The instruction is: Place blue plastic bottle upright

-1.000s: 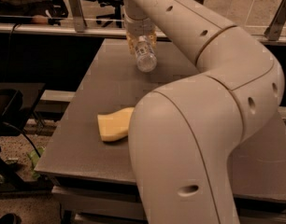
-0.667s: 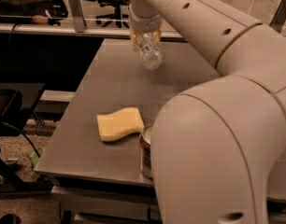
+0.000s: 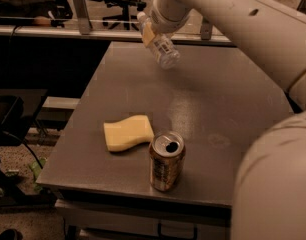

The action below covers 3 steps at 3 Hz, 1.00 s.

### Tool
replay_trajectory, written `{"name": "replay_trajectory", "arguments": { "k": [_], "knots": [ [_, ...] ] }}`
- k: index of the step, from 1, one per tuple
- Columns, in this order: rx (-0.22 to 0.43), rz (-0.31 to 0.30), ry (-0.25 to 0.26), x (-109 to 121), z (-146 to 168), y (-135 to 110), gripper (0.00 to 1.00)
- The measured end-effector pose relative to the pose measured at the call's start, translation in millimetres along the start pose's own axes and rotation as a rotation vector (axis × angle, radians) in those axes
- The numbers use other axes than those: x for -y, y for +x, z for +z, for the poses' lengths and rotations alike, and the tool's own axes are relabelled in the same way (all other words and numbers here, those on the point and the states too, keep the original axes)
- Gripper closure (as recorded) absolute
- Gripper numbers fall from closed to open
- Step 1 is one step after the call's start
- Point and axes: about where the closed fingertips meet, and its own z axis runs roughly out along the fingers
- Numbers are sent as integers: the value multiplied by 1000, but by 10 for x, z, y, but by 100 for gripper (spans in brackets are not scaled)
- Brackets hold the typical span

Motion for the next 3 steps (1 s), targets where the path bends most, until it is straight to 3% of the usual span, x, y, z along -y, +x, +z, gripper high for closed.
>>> {"name": "replay_trajectory", "arguments": {
  "k": [2, 3],
  "knots": [
    [272, -178, -181, 47, -165, -159, 100],
    [347, -255, -219, 62, -237, -151, 100]
  ]
}}
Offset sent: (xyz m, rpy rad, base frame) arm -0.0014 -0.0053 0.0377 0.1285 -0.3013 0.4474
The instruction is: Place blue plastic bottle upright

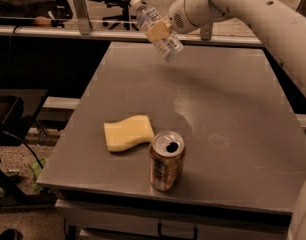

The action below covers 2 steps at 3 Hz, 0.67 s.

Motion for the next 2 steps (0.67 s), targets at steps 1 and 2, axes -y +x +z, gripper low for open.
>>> {"name": "replay_trajectory", "arguments": {
  "k": [1, 2],
  "knots": [
    [73, -72, 7, -35, -147, -1, 100],
    [170, -140, 94, -101, -270, 83, 100]
  ]
}}
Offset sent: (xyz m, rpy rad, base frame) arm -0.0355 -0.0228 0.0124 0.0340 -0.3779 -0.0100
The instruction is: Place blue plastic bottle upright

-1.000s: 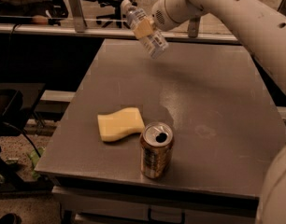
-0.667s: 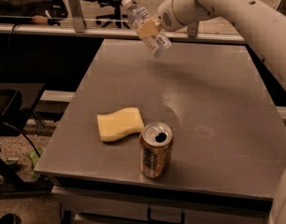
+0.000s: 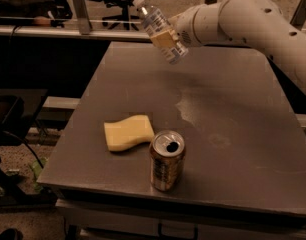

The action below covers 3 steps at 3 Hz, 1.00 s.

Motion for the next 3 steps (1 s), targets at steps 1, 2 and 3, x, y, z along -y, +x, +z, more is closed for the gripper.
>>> {"name": "replay_trajectory", "arguments": {
  "k": [1, 2, 3],
  "knots": [
    [56, -40, 78, 12, -39, 15, 100],
    [78, -41, 100, 43, -37, -20, 100],
    [116, 17, 106, 44, -45, -17, 100]
  ]
}}
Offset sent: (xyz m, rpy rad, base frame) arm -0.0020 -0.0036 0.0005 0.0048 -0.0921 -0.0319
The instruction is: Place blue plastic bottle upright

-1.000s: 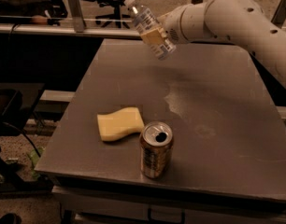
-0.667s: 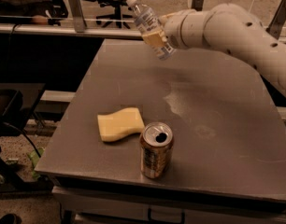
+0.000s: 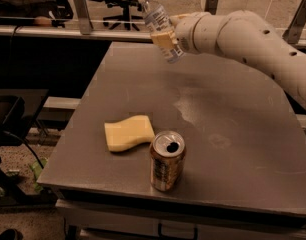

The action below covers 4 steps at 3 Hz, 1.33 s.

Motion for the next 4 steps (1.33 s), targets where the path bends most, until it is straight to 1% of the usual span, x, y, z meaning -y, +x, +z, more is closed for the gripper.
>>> {"name": "replay_trajectory", "arguments": {
  "k": [2, 3, 4],
  "knots": [
    [140, 269, 46, 132, -154, 144, 100],
    [182, 321, 68, 183, -240, 178, 100],
    [208, 341, 89, 177, -295, 249, 100]
  ]
}}
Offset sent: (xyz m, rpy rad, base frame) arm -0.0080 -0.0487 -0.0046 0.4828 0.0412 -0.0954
